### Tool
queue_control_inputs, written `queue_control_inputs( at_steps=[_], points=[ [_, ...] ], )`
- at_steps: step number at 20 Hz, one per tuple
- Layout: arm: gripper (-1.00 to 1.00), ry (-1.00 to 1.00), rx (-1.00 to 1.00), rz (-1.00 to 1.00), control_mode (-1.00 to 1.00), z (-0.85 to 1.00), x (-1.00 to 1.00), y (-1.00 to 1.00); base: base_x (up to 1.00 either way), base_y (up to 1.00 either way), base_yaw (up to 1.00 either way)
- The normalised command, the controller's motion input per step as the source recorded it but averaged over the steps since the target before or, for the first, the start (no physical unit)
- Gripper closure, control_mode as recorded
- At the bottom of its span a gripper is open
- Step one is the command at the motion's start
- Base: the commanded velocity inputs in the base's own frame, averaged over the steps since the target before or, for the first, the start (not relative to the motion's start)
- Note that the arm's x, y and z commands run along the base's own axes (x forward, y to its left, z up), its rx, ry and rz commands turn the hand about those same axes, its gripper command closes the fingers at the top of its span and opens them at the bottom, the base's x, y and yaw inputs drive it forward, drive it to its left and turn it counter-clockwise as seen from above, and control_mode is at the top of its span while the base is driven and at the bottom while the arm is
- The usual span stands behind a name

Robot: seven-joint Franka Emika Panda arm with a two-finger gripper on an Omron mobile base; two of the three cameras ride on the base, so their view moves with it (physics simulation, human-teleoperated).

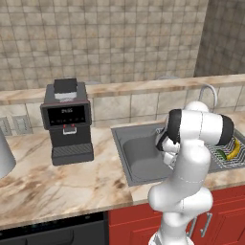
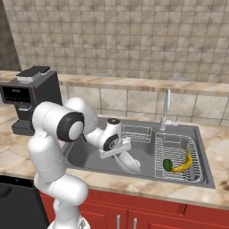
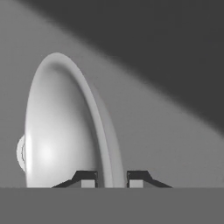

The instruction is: Dump the avocado and banana from the bowl so the bowl can be washed. Place the bowl in the sink after clearing the leftovers.

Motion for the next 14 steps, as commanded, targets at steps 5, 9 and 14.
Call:
queue_control_inputs(
  at_steps=[5,9,14],
  points=[
    [1.0,0.0,-0.04,-0.11,-1.0,-0.41,0.17,0.0,0.0,0.0,0.0],
    [1.0,0.06,0.0,-0.07,-1.0,-0.37,0.04,0.0,0.0,0.0,0.0],
    [1.0,0.05,0.05,-0.04,-1.0,-0.18,0.2,0.0,0.0,0.0,0.0]
  ],
)
